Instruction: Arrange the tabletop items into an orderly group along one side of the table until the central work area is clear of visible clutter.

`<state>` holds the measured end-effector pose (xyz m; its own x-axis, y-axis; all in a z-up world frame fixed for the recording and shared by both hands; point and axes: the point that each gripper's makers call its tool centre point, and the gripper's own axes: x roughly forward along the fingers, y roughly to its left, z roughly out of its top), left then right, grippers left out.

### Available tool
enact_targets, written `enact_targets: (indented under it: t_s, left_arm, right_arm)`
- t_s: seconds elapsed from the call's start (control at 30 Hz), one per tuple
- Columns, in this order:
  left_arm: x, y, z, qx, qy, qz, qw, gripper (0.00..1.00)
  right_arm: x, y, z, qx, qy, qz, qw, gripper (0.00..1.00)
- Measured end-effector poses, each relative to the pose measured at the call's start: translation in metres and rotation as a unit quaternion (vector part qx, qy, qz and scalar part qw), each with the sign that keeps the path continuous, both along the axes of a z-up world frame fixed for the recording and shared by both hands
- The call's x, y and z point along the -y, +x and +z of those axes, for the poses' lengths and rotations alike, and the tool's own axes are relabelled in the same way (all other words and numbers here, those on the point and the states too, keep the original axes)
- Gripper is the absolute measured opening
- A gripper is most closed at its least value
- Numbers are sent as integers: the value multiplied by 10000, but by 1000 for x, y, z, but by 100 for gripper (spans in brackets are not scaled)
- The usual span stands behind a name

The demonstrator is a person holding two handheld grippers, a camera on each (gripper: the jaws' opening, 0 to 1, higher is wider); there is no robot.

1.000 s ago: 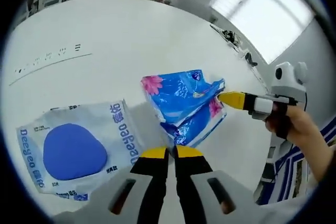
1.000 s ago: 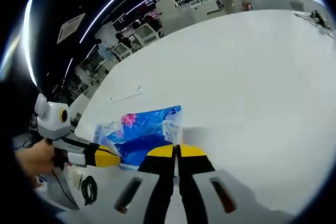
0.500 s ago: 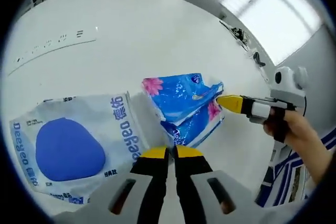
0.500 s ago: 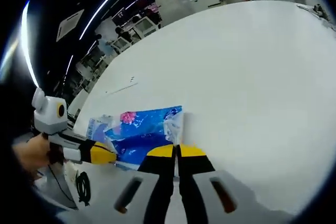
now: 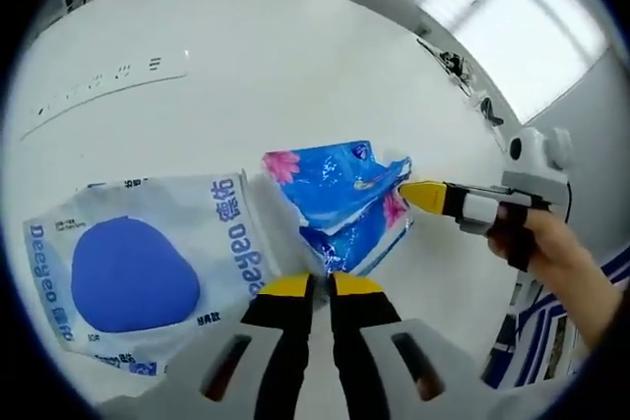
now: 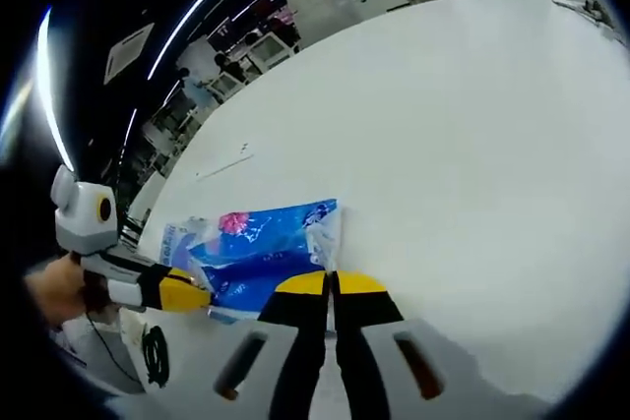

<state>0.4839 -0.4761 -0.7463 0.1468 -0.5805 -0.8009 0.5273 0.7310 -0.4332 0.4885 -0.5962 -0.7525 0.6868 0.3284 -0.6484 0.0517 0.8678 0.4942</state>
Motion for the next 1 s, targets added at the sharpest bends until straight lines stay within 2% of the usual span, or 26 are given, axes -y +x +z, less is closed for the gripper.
enact_targets:
  t_s: [0.23,0.37,0.5,0.8,0.9,1.0]
  left_arm:
    - [-4,0,2,50,26,96,9999,4]
    - [-7,-1,7,94,9,130,9999,6]
    - [-11,0,15,197,-63,195,9996,11]
    - [-25,-4,35,426,-311,258,9983,14]
    - [-35,-7,38,487,-367,377,9974,19]
    - [-44,-11,41,482,-464,550,9962,27]
  right_arm:
    - [2,-2,1,27,23,-183,9998,0]
    - [1,-3,1,79,-6,-144,9999,0]
    - [1,-2,2,117,-118,-17,9999,0]
    - [-2,0,2,274,-401,332,9983,0]
    - [-1,0,2,298,-414,334,9981,0]
    - [-1,-1,3,315,-593,394,9970,0]
